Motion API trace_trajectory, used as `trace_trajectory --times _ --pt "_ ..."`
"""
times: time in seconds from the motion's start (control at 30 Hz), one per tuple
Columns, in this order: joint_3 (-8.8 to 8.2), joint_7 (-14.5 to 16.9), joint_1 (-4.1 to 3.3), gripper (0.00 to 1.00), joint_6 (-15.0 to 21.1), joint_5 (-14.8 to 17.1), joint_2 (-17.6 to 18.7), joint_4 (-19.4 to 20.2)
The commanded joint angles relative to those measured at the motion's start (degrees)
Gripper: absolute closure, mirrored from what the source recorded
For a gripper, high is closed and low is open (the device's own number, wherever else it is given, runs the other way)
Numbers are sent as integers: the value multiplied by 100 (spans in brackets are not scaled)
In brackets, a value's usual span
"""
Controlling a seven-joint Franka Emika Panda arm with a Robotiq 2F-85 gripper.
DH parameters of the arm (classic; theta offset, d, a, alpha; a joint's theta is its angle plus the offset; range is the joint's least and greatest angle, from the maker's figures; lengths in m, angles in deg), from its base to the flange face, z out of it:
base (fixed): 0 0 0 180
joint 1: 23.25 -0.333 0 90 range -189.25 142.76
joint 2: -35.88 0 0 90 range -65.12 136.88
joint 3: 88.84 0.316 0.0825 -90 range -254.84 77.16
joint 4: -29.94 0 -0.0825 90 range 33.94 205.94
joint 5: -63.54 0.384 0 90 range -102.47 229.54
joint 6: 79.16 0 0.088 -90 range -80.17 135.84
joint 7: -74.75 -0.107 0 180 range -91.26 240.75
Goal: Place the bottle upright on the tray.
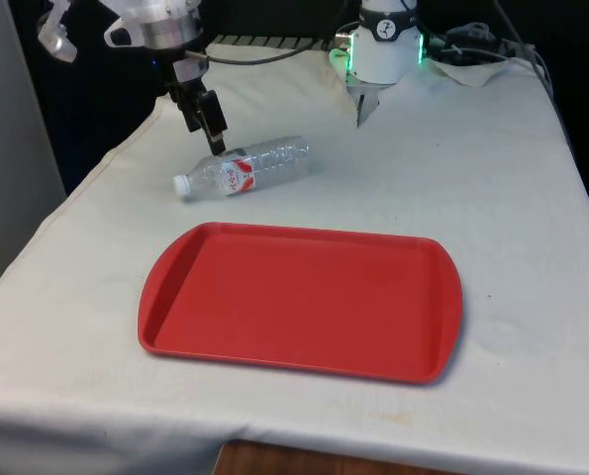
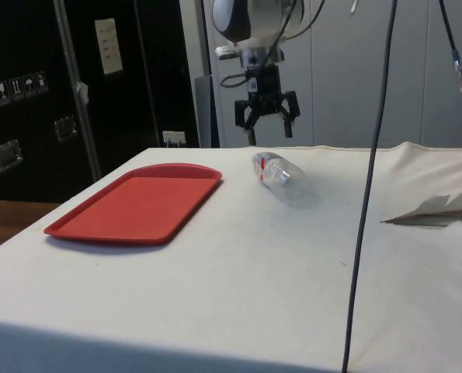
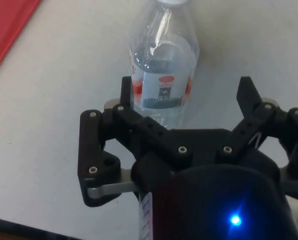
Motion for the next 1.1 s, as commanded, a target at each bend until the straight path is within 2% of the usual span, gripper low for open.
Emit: trace_trajectory --times 0.0,0.17,0.2,0.23,0.4,0.47,0.5,0.53,0.77,0.8,0.83,0.97,1.03,1.07 --pt "46 80 63 0 -126 97 46 -74" --pt "0 201 86 0 -384 246 201 -241" --pt "-52 155 23 0 -286 189 172 -189" --pt "-11 218 92 0 -424 269 223 -269" --pt "-80 372 132 0 -751 458 413 -510" --pt "-115 424 138 0 -865 521 481 -596" --pt "-166 395 63 0 -779 493 464 -550" --pt "-132 447 143 0 -940 556 516 -653" --pt "-286 636 166 0 -1473 814 814 -1049" --pt "-350 619 97 0 -1404 808 808 -1020" --pt "-332 676 172 0 -1599 877 877 -1134" --pt "-401 710 172 0 -1816 940 985 -1278" --pt "-441 699 120 0 -1765 928 980 -1249" --pt "-424 705 160 0 -1891 945 1037 -1318"
